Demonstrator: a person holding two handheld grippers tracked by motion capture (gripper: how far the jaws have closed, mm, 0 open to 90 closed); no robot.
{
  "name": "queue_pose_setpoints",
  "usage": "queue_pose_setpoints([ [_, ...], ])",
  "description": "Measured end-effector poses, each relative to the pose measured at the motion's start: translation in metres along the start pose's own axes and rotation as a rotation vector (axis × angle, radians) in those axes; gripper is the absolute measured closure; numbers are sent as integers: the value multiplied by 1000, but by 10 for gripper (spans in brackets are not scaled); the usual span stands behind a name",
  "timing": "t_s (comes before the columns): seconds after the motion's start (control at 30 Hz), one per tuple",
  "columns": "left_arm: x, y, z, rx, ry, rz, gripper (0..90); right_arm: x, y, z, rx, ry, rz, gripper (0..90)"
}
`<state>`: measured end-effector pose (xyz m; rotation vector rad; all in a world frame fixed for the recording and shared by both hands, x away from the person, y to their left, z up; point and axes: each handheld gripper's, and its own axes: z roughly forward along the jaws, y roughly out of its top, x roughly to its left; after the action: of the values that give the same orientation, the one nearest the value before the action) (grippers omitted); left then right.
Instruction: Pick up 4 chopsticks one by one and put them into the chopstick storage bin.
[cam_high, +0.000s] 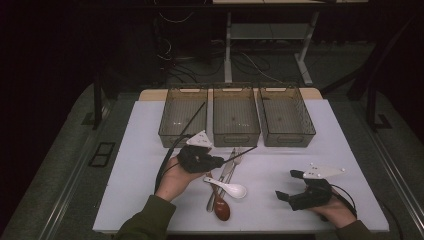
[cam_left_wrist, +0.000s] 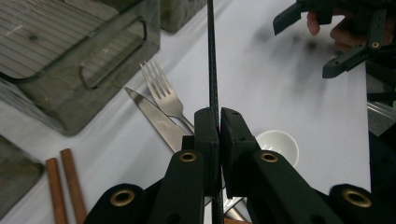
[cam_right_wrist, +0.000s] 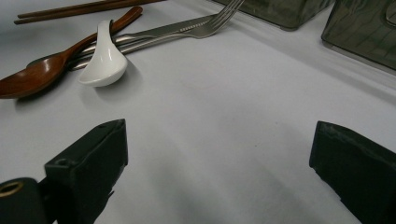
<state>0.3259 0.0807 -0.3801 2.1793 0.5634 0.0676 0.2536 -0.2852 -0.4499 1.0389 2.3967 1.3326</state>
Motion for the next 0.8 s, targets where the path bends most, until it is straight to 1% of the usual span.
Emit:
queue_pose_setpoints([
  [0.03, 2, 1, -1, -5, 0, -3, 849, 0, 0, 0, 7, 1, -5, 42],
  [0.13, 6, 2, -4, -12, 6, -10, 849, -1, 0, 0, 3, -4, 5, 42],
  [0.23, 10, 5, -7, -11, 13, -8, 849, -2, 0, 0, 4, -4, 12, 42],
  [0.3, 12, 7, -7, -11, 16, -11, 849, -3, 0, 0, 2, -6, 6, 42],
  [0.4, 16, 11, -8, -7, 23, -7, 849, -3, 0, 0, 4, -5, 17, 42],
  [0.5, 21, 17, -11, -7, 37, -4, 849, -4, 1, 2, 0, -7, 15, 42],
  [0.53, 22, 19, -12, -8, 43, -4, 849, -3, 1, 2, 5, -3, 22, 42],
  [0.57, 24, 21, -13, -10, 47, -6, 849, -4, 2, 3, 2, -6, 14, 43],
  [0.63, 28, 25, -16, -15, 57, -8, 849, -4, 1, 3, 4, -6, 14, 42],
  [0.8, 38, 34, -21, -9, 87, -17, 851, -4, 2, 3, 2, -6, 16, 42],
])
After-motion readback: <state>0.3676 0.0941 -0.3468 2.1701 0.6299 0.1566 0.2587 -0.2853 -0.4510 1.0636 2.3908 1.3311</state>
